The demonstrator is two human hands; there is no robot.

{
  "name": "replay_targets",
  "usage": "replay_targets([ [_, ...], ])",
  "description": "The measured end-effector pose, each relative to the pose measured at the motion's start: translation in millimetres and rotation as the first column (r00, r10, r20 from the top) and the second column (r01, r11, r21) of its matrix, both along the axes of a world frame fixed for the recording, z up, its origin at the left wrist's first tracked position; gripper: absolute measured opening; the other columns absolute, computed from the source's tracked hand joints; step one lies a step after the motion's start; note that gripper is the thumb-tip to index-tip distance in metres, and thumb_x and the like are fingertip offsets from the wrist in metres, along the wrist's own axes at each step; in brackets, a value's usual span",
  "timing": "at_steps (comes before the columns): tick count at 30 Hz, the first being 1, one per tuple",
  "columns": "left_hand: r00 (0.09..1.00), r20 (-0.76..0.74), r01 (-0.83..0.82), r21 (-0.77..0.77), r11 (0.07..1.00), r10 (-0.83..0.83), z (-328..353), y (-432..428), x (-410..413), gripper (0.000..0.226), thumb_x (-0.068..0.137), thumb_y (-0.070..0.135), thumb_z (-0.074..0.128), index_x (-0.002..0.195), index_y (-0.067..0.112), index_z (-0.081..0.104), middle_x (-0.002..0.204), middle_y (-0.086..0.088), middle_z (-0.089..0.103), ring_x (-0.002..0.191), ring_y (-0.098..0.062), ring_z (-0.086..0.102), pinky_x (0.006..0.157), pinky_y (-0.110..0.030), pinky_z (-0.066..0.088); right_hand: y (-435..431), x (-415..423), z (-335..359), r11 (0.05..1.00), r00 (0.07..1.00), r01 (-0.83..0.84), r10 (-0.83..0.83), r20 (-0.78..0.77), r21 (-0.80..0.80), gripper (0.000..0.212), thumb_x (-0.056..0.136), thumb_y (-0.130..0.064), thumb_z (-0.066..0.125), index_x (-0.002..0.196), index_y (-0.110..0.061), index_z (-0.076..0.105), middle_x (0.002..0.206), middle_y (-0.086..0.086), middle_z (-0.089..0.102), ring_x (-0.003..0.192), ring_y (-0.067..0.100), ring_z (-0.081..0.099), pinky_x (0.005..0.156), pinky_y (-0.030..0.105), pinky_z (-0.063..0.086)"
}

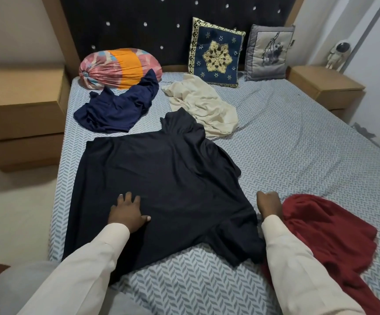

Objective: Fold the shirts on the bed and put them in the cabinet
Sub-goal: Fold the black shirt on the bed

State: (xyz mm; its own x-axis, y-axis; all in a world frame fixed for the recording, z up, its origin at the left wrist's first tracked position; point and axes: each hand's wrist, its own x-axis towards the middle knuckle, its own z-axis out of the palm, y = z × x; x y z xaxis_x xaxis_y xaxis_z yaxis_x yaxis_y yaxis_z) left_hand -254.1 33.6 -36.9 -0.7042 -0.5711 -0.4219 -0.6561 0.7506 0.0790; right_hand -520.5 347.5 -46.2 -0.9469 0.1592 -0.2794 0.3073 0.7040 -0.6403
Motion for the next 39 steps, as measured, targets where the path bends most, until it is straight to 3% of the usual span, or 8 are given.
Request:
replay_targets([
  [5, 0.999, 0.016, 0.036, 0.118, 0.992, -0.038, -2, -13, -38, 0.105, 0.08, 0.061, 0.065, 0.155, 0.036, -0.004, 0.163, -0.003, -0.009, 0.149, -0.031, 0.002, 0.115, -0.052, 0.025, -50, -58, -6, 0.976, 0.982, -0.189, 0.189, -0.005, -0.109, 0.028, 0.094, -0.019, 0.047, 0.118, -0.011, 0.058, 0.116, 0.013, 0.06, 0.11, 0.03, 0.055, 0.089, 0.032, 0.038],
  [9, 0.995, 0.098, -0.036, 0.064, 0.997, 0.03, 4, -21, -54, 0.126, 0.061, 0.07, 0.074, 0.153, 0.041, -0.009, 0.161, -0.002, 0.005, 0.143, -0.033, 0.014, 0.104, -0.051, 0.038, -90, -100, -14, 0.931, 0.933, -0.328, 0.346, 0.102, -0.158, 0.019, 0.094, -0.025, 0.048, 0.078, -0.018, 0.051, 0.088, 0.013, 0.056, 0.088, 0.024, 0.054, 0.069, 0.029, 0.037],
  [16, 0.98, 0.192, -0.077, 0.078, 0.994, 0.061, 4, -33, -75, 0.141, 0.047, 0.068, 0.083, 0.152, 0.041, -0.007, 0.15, 0.002, 0.013, 0.136, -0.035, 0.021, 0.094, -0.049, 0.049, -97, -129, 12, 0.87, 0.971, -0.143, 0.214, 0.101, -0.471, 0.005, 0.089, -0.02, 0.062, 0.085, -0.018, 0.062, 0.089, 0.005, 0.061, 0.083, 0.019, 0.057, 0.071, 0.03, 0.047],
  [22, 0.976, 0.213, -0.048, 0.054, 0.997, 0.036, 1, -36, -80, 0.142, 0.046, 0.068, 0.083, 0.153, 0.04, -0.005, 0.152, 0.003, 0.008, 0.135, -0.033, 0.02, 0.087, -0.043, 0.053, -74, -134, -15, 0.939, 0.983, -0.106, 0.149, 0.106, -0.328, 0.023, 0.085, -0.025, 0.07, 0.07, -0.014, 0.058, 0.076, 0.007, 0.058, 0.078, 0.022, 0.056, 0.072, 0.034, 0.044],
  [27, 0.987, 0.163, -0.007, 0.061, 0.998, -0.003, -3, -46, -78, 0.127, 0.054, 0.075, 0.074, 0.153, 0.04, 0.002, 0.15, 0.001, 0.015, 0.134, -0.032, 0.024, 0.093, -0.046, 0.047, -113, -110, -4, 0.984, 0.99, -0.099, 0.112, -0.081, 0.148, 0.037, 0.087, -0.024, 0.063, 0.122, -0.013, 0.057, 0.129, 0.017, 0.053, 0.124, 0.039, 0.046, 0.102, 0.048, 0.036],
  [30, 0.998, -0.024, 0.065, -0.053, 0.996, -0.066, -8, -66, -70, 0.086, 0.078, 0.075, 0.051, 0.15, 0.041, 0.02, 0.144, -0.002, 0.028, 0.128, -0.029, 0.031, 0.1, -0.042, 0.037, -158, -81, 5, 0.856, 0.828, -0.356, 0.475, -0.3, 0.374, 0.036, 0.088, -0.027, 0.061, 0.121, -0.014, 0.058, 0.12, 0.019, 0.057, 0.114, 0.04, 0.05, 0.095, 0.049, 0.04],
  [33, 0.99, -0.095, 0.088, -0.116, 0.989, -0.1, -25, -91, -58, 0.074, 0.088, 0.075, 0.027, 0.153, 0.043, 0.013, 0.157, -0.004, 0.02, 0.142, -0.029, 0.019, 0.113, -0.045, 0.021, -203, -63, -10, 0.632, 0.657, -0.651, 0.746, -0.103, 0.421, 0.041, 0.091, -0.039, 0.06, 0.127, -0.02, 0.057, 0.122, 0.015, 0.056, 0.116, 0.039, 0.05, 0.095, 0.047, 0.041],
  [39, 0.986, -0.165, 0.011, -0.1, 0.995, -0.027, -39, -154, -49, 0.09, 0.073, 0.077, -0.008, 0.154, 0.041, 0.006, 0.164, -0.002, 0.005, 0.15, -0.026, 0.001, 0.121, -0.048, 0.0, -284, -66, -13, 0.446, 0.587, -0.663, 0.808, 0.049, 0.601, 0.04, 0.09, -0.034, 0.057, 0.126, -0.017, 0.053, 0.131, 0.011, 0.05, 0.121, 0.035, 0.044, 0.098, 0.044, 0.038],
])
